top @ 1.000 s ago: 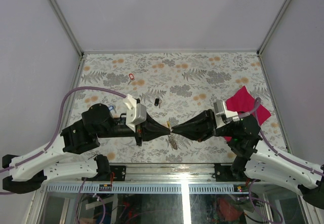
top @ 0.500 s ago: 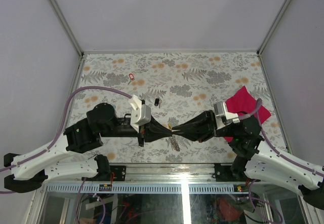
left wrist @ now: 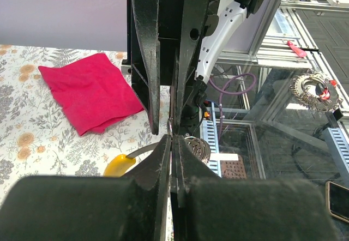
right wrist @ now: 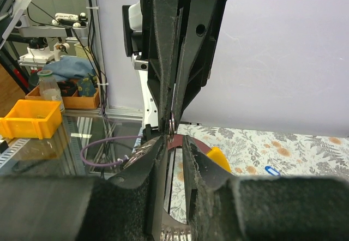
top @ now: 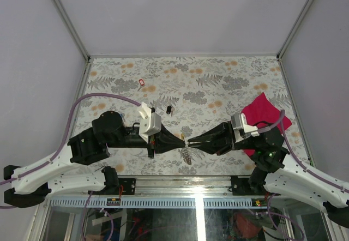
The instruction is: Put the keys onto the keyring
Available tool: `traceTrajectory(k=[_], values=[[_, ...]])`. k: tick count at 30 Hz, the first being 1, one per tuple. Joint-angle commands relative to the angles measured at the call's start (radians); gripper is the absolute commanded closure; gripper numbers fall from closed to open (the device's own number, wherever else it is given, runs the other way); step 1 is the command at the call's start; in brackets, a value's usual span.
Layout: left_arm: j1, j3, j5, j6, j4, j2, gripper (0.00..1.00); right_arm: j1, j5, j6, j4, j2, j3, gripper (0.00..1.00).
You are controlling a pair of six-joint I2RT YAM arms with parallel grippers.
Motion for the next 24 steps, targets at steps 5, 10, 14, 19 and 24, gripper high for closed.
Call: traceTrajectory(k=[5,10,14,19,24], values=[[-0.005,0.031,0.026,0.0,0.069,0.006,1.0,0.005,-0.002,-0.013,0.037,0.009,0.053,0.78],[-0.005,0.033,0.035,-0.002,0.069,0.017,1.0,0.005,-0.01,-0.01,0.044,0.017,0.06,0.79],[-0.005,0.033,0.035,-0.001,0.069,0.018,1.0,0.005,-0.01,-0.009,0.046,0.016,0.057,0.8],[-0.005,0.033,0.035,0.0,0.069,0.021,1.0,0.005,-0.012,-0.008,0.046,0.016,0.058,0.87],[-0.005,0.032,0.035,0.0,0.069,0.022,0.99,0.005,-0.019,-0.034,0.027,0.012,0.064,0.97]])
